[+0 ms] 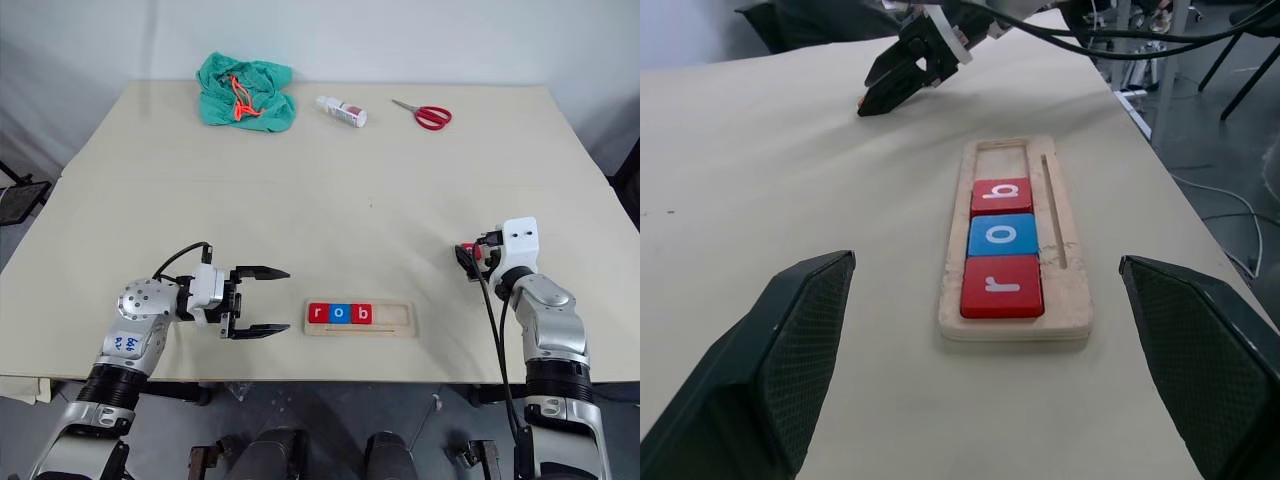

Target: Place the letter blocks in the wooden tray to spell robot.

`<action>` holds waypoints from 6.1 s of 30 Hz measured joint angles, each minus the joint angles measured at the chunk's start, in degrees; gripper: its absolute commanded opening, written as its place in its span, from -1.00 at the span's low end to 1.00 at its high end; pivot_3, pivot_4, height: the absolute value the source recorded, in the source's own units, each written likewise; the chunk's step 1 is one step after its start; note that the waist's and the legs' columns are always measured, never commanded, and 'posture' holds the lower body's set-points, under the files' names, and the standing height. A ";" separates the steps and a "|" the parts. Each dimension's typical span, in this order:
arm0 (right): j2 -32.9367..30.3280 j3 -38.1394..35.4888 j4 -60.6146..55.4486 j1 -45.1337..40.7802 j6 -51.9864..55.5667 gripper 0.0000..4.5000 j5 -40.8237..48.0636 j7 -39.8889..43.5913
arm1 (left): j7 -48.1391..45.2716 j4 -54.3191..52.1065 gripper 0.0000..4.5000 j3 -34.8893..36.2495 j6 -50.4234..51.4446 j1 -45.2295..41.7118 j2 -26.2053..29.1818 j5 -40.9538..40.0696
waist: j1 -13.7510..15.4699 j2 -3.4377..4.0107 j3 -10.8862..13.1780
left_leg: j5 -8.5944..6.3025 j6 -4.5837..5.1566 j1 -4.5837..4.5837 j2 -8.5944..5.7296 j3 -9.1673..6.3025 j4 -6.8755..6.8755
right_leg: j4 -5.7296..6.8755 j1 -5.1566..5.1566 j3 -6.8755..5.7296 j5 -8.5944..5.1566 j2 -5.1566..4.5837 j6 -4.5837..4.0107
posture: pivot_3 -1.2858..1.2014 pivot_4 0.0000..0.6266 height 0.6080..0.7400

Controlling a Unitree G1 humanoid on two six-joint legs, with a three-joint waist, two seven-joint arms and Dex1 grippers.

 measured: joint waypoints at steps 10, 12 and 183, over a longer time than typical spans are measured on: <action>1.09 0.64 -4.99 2.27 2.91 0.23 1.01 1.00 | 1.19 -1.19 1.00 0.05 0.62 1.32 0.62 0.00 | 0.04 0.01 -0.01 | 0.00 0.00 0.01 0.03 -0.01 -0.01 | 0.00 0.00 0.02 0.00 0.02 0.00 | 0.03 -0.52 1.00; 1.84 0.66 -8.39 4.21 4.56 -0.07 1.91 0.95 | 1.34 -1.79 1.00 0.18 0.64 1.65 1.03 0.00 | 0.08 0.00 -0.01 | 0.00 0.00 0.02 0.02 -0.01 -0.01 | 0.00 0.01 0.02 0.00 0.01 0.00 | 0.03 -0.52 1.00; -20.60 17.85 -23.55 3.57 -1.59 0.69 3.35 48.09 | -0.18 -1.13 1.00 3.97 -1.32 3.80 1.42 -2.88 | 1.71 0.02 0.00 | -0.03 0.04 -0.10 -0.01 -0.05 0.35 | -0.09 0.11 -0.07 0.03 -0.02 0.04 | 0.03 -0.52 1.00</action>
